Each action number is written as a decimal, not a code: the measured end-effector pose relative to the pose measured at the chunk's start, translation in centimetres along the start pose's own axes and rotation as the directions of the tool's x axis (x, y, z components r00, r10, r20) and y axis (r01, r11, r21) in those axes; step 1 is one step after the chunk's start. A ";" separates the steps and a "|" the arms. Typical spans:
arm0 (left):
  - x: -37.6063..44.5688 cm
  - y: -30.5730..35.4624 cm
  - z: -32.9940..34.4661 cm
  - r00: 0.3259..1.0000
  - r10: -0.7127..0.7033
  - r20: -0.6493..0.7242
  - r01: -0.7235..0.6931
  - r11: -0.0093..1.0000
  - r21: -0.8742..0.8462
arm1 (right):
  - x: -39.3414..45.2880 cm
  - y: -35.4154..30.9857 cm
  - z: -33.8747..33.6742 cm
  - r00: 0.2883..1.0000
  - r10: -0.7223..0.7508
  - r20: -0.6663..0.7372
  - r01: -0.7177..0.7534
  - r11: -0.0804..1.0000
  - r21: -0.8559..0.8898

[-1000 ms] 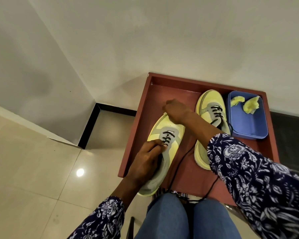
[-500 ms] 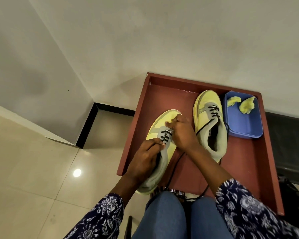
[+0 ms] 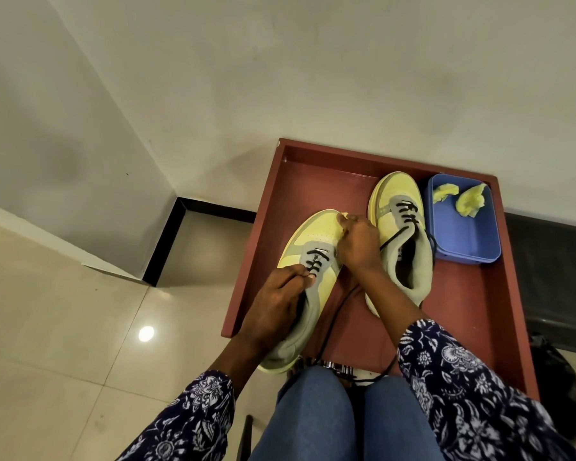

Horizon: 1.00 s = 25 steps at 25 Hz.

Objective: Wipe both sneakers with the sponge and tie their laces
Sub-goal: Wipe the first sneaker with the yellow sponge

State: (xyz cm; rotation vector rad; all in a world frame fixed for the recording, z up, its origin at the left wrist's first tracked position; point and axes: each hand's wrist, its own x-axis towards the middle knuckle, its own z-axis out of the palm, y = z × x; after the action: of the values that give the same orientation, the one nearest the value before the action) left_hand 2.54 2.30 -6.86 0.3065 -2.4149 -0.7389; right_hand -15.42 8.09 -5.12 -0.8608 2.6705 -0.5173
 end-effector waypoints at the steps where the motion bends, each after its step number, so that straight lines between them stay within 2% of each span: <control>1: 0.0 0.0 0.0 1.000 0.003 0.002 -0.003 1.000 0.000 | -0.3 -0.2 0.1 0.999 0.032 -0.008 -0.032 0.999 0.023; 4: 0.0 0.0 0.0 1.000 0.001 0.002 -0.001 1.000 -0.011 | -1.3 -0.7 0.3 0.994 0.109 0.000 -0.109 0.991 0.076; 10: -0.1 -0.1 0.0 1.000 -0.006 0.012 0.006 1.000 -0.022 | -4.3 -1.4 0.9 0.991 0.137 0.000 -0.137 0.989 0.054; 18: -0.2 -0.3 0.3 0.999 -0.029 0.029 0.029 1.000 -0.007 | -8.0 -2.6 1.9 0.953 0.304 0.022 -0.299 0.920 0.251; 25: 0.1 0.1 0.0 0.999 0.020 0.040 -0.022 0.999 0.038 | -10.6 -3.0 0.8 0.949 0.283 0.138 -0.315 0.871 0.378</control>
State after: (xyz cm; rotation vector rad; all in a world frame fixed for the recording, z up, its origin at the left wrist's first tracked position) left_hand 2.44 2.37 -6.78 0.2836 -2.4689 -0.6958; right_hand -5.31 12.05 -2.89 -0.3331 2.4327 -0.8822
